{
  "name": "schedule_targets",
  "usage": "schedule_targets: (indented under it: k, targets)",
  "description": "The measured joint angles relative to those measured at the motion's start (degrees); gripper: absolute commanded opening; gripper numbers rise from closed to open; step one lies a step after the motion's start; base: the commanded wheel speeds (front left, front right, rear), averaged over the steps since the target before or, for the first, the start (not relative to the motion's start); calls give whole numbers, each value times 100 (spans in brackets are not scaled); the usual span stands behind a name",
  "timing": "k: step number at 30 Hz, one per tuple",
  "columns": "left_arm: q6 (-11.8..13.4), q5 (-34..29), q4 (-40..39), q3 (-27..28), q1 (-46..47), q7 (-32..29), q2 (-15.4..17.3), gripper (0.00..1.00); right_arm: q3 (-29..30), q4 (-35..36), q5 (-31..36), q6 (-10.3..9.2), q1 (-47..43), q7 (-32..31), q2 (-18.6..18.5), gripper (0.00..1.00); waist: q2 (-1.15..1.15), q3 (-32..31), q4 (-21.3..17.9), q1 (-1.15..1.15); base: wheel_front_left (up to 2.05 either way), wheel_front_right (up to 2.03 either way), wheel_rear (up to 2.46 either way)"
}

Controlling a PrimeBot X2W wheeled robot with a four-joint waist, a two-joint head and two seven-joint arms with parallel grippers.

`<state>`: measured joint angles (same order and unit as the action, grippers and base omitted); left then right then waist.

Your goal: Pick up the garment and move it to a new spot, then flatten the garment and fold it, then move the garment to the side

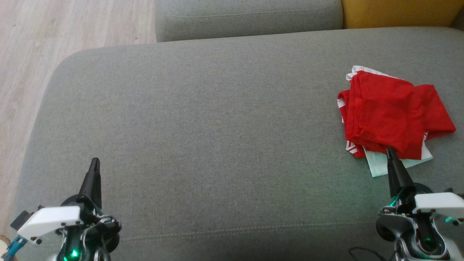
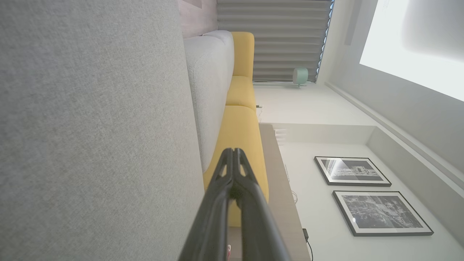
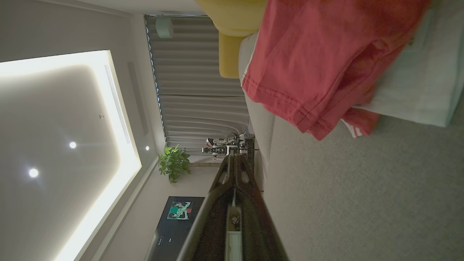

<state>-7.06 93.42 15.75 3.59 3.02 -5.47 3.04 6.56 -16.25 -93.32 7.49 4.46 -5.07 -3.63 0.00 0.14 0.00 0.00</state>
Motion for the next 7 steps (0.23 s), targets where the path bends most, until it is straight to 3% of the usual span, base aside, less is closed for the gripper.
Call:
schedule_targets:
  k: [7]
  targets:
    - [0, -9, 1, 29, 0, 0, -3, 0, 9, 0, 0, 0, 0, -5, 4, 0, 0, 0, 0, 0, 0, 0, 0]
